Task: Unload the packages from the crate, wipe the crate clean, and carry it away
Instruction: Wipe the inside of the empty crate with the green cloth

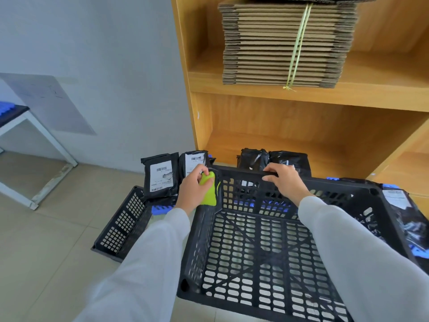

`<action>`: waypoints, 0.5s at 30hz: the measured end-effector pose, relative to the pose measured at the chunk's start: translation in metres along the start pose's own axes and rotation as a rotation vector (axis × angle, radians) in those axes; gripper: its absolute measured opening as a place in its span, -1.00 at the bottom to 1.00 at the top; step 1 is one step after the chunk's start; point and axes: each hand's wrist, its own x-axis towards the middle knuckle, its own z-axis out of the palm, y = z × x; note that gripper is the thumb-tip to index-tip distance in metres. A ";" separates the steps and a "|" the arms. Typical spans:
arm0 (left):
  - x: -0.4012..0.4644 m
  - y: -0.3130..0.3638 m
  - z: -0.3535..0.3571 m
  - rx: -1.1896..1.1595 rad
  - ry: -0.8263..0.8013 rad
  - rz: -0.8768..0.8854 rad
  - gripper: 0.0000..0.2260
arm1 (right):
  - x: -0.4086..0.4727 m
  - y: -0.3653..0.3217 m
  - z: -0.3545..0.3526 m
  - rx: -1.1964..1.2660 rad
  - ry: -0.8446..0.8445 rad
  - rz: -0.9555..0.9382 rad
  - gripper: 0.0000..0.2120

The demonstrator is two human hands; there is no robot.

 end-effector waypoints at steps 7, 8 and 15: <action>-0.046 -0.008 -0.012 -0.013 -0.041 -0.022 -0.87 | 0.000 -0.003 -0.004 -0.019 -0.021 0.010 -0.86; -0.054 -0.008 -0.014 -0.013 -0.047 -0.027 -0.87 | 0.001 -0.003 -0.005 -0.016 -0.017 0.013 -0.86; -0.126 -0.010 -0.029 -0.070 -0.060 -0.075 -0.88 | 0.001 -0.006 -0.005 -0.085 -0.048 0.010 -0.83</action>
